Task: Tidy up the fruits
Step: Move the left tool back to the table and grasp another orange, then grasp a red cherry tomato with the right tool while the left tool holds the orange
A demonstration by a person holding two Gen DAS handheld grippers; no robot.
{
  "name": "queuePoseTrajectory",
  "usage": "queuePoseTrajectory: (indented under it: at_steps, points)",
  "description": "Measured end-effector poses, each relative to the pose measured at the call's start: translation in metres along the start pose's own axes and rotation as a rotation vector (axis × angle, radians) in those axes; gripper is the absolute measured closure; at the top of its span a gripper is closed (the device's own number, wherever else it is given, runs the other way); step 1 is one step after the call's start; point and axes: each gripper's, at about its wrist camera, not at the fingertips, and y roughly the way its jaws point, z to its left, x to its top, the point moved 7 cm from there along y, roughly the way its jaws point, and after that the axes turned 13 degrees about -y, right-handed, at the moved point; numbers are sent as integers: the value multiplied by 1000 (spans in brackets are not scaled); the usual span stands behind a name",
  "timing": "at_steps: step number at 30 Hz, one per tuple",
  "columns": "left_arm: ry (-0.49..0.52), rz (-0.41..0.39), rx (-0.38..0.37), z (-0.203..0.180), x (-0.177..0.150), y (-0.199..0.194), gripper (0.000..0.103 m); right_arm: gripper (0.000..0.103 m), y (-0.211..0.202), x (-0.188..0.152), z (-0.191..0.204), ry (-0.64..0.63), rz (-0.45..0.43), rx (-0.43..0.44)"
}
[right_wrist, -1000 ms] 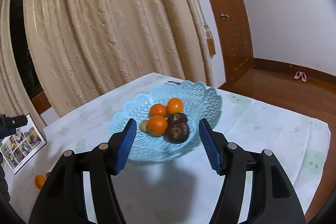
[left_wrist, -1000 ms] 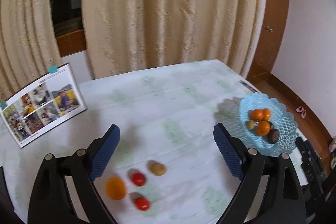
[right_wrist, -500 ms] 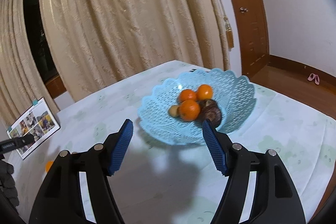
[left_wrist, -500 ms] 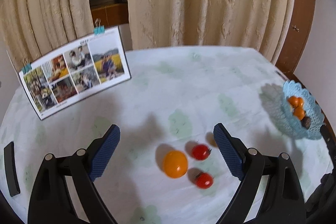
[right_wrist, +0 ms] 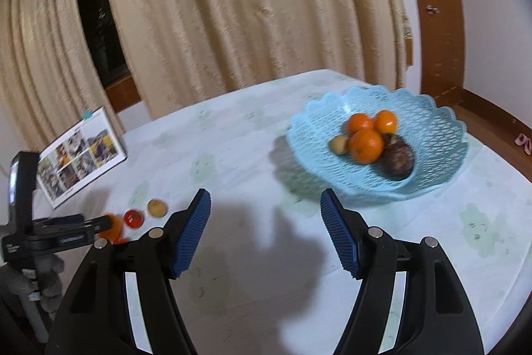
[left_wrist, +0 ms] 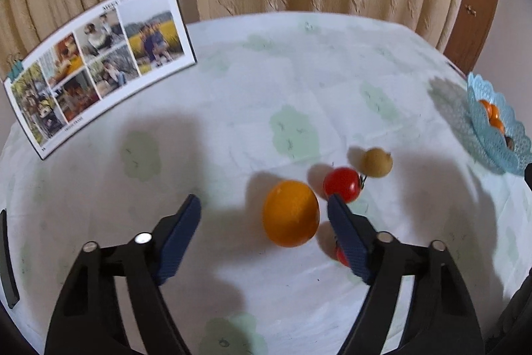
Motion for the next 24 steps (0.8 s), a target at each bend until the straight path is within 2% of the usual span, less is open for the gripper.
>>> queuePoseTrajectory:
  at_steps: [5,9,12,24]
  points:
    - [5,34,-23,-2,-6,10,42,33,8,-4,23,-58,34,48]
    - [-6,62,-71,-4,-9,12,55,33,13,-8,42,-87,62,102]
    - [-5,44,-75,-6,-7,4,65,33,16,-11,57,-109,80,146]
    - [-52,-76,-62,6,23,-44,65,33,32,-17,116,-204,161,298]
